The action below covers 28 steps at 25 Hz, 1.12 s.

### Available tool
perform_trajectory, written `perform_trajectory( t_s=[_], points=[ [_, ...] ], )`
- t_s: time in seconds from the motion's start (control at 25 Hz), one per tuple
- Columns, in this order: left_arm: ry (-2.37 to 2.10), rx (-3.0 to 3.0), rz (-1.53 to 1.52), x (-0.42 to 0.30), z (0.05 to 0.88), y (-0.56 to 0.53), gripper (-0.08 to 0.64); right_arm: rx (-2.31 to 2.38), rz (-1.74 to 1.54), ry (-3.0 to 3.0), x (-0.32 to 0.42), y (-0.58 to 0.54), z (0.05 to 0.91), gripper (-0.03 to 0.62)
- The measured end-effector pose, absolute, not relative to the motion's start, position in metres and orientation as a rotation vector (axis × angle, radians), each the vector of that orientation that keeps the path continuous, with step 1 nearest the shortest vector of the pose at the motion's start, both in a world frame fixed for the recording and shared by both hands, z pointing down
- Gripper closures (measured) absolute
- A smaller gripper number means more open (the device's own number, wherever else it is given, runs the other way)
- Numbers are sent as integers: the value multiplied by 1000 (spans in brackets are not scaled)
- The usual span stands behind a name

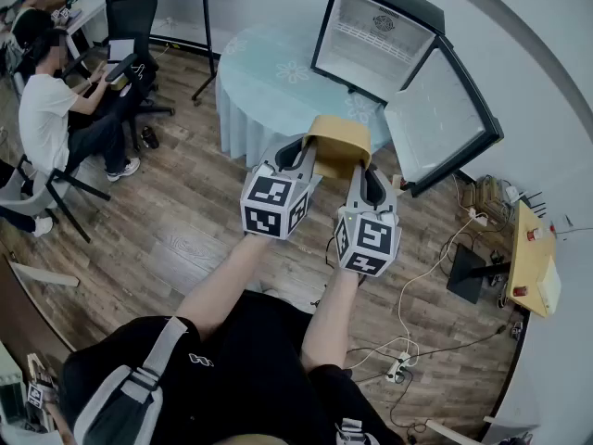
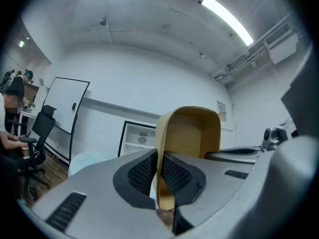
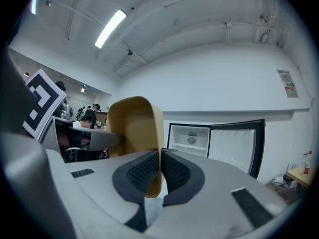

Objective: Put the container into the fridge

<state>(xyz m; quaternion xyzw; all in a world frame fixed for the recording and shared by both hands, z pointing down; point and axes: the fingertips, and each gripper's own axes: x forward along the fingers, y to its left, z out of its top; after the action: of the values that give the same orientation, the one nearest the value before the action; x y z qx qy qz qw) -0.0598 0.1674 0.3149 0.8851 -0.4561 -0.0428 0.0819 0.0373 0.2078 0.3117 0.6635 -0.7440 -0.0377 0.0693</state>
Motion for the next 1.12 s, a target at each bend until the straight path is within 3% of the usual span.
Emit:
perform_trajectory(
  t_s=[1.12],
  points=[
    [-1352,2640,-98,-25,312,122,541,1987,-92,-2273,72,162,311,569]
  ],
)
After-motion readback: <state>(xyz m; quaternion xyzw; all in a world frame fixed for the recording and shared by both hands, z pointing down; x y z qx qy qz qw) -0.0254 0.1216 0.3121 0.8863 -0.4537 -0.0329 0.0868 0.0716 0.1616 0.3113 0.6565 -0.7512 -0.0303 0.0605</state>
